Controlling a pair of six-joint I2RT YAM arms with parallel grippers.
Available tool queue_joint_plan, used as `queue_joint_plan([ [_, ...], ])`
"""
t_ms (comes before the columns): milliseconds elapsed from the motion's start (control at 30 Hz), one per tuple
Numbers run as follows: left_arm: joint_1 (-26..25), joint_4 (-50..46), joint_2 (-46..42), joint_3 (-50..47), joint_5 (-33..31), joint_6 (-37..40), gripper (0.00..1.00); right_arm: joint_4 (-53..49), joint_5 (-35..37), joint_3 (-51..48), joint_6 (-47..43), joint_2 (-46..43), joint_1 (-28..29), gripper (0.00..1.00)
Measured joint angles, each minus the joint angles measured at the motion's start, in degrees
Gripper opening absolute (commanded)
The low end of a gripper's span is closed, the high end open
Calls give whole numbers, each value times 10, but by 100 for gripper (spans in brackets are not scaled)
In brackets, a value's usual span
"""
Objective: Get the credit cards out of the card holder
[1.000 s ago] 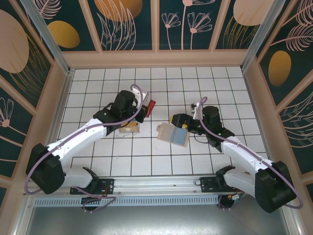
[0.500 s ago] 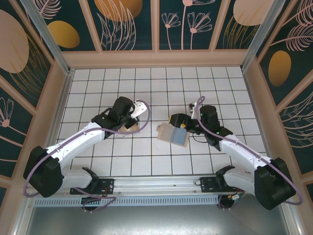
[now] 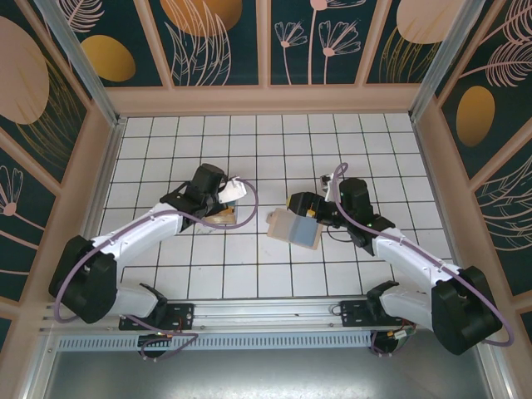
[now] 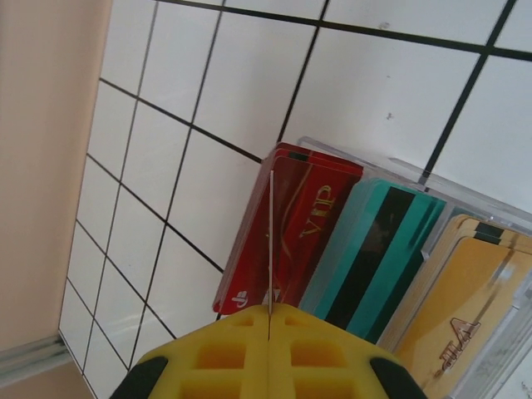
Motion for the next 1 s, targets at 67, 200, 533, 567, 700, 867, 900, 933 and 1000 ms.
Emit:
queue_joint_plan([
  [67, 0, 0, 8, 0, 4, 6, 0, 0, 2, 0, 0, 0, 0, 99],
  [200, 0, 4, 16, 0, 8, 15, 0, 0, 6, 0, 0, -1, 0, 99],
  [533, 0, 33, 38, -2, 4, 37, 0, 0, 7, 0, 0, -1, 0, 99],
  [567, 0, 33, 41, -3, 4, 38, 0, 0, 7, 0, 0, -1, 0, 99],
  [700, 0, 46, 48, -5, 0, 47, 0, 0, 7, 0, 0, -1, -1, 99],
  [867, 0, 65, 51, -12, -11, 58, 25, 1, 7, -3, 0, -1, -1, 99],
  [900, 0, 69, 51, -14, -14, 59, 25, 3, 7, -3, 0, -1, -1, 99],
  [933, 0, 73, 51, -16, -18, 59, 25, 5, 7, -4, 0, -1, -1, 99],
  [1000, 1, 81, 51, -19, -23, 59, 24, 5, 7, -5, 0, -1, -1, 99],
])
